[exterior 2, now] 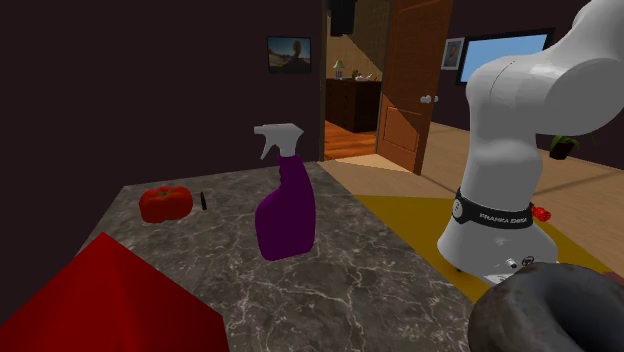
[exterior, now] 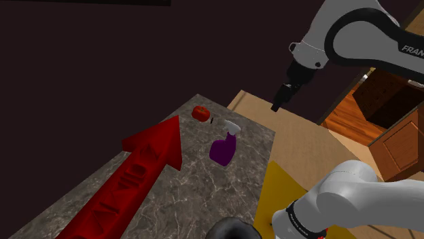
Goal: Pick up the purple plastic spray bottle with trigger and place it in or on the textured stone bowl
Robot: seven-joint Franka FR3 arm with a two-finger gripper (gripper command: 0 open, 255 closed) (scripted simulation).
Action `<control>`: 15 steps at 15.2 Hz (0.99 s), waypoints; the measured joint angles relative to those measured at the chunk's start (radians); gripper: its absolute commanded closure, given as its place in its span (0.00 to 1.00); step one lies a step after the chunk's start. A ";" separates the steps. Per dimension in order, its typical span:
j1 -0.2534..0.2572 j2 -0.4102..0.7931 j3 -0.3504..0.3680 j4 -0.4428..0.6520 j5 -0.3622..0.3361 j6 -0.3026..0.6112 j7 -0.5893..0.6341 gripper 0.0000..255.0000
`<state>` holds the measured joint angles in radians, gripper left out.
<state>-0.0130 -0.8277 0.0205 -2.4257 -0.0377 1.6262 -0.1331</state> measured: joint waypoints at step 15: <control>0.114 0.196 0.095 -0.195 0.096 0.501 0.005 0.00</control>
<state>0.1010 -0.6314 0.1156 -2.6207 0.0587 2.1268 -0.1285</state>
